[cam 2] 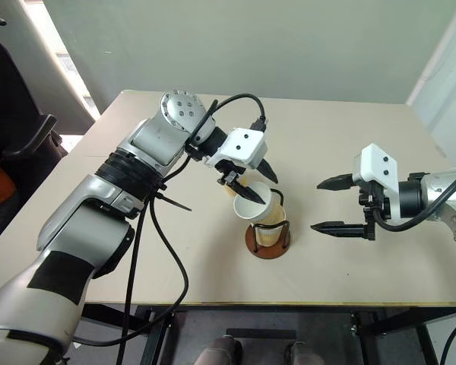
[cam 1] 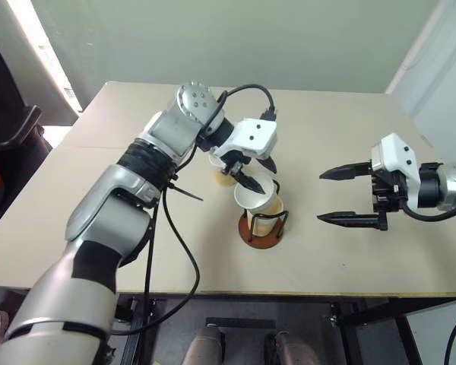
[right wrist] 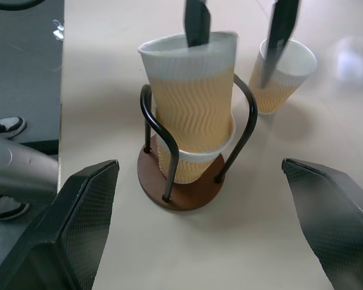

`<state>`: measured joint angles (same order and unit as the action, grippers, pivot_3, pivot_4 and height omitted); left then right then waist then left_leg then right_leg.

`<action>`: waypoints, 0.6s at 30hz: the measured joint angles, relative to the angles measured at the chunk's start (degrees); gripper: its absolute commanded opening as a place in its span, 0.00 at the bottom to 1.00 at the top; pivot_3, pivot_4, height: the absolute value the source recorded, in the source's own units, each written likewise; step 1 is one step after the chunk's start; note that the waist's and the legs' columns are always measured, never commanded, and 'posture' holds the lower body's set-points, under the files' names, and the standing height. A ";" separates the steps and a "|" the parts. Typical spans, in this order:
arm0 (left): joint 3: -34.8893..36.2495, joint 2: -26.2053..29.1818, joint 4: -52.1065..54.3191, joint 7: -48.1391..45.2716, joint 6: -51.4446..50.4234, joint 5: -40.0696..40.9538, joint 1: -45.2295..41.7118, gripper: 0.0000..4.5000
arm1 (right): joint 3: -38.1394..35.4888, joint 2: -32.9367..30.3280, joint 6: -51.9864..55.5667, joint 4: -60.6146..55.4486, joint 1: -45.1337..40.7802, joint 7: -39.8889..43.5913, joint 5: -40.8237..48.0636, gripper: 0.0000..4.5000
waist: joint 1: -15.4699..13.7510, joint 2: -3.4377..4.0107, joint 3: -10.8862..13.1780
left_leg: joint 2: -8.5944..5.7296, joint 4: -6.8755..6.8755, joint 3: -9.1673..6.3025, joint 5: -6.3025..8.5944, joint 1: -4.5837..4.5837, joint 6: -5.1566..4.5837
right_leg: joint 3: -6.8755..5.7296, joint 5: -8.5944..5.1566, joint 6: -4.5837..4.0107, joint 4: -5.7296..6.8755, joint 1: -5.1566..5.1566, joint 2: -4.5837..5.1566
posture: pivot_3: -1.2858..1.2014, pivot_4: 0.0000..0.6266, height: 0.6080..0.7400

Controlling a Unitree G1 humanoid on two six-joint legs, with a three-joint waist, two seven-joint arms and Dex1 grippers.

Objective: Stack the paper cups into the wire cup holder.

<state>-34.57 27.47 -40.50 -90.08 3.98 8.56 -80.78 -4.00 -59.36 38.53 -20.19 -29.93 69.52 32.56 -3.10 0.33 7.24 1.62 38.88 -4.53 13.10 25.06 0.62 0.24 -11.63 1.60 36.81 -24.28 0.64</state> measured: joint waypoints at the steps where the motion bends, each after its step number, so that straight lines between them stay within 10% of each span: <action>1: 0.27 -0.03 -0.14 0.00 0.06 -0.24 0.00 0.90 | 0.00 0.00 0.02 -0.02 0.19 -0.06 0.00 1.00 | 0.00 0.00 0.00 | 0.00 0.09 0.02 0.05 0.01 -0.02 | 0.02 -0.02 0.03 0.01 0.00 0.00 | 0.52 0.24 1.00; 12: 6.68 -0.99 -4.17 0.32 2.35 -3.73 -0.31 1.00 | 0.21 0.41 -0.20 0.28 -0.74 -0.48 -0.04 1.00 | 0.10 0.00 0.00 | 0.01 0.20 0.24 0.40 -0.05 -0.48 | 0.12 -0.06 0.11 0.02 -0.01 0.07 | 0.52 0.24 1.00; 18: 9.32 5.05 -17.48 6.98 7.18 -11.16 -1.80 1.00 | 1.99 11.02 -3.58 8.86 -12.64 -11.99 -6.00 1.00 | 1.54 0.07 -0.01 | 0.07 0.17 0.25 0.41 -0.24 -0.57 | 0.23 0.09 -0.07 0.10 -0.09 0.05 | 0.52 0.24 1.00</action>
<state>-25.25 32.52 -57.98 -83.10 11.16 -2.60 -82.59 -2.01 -48.34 34.95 -11.34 -42.56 57.53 26.56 -1.57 0.40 7.23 1.69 39.05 -4.28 13.51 24.82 0.05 0.47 -11.53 1.52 36.91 -24.38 0.69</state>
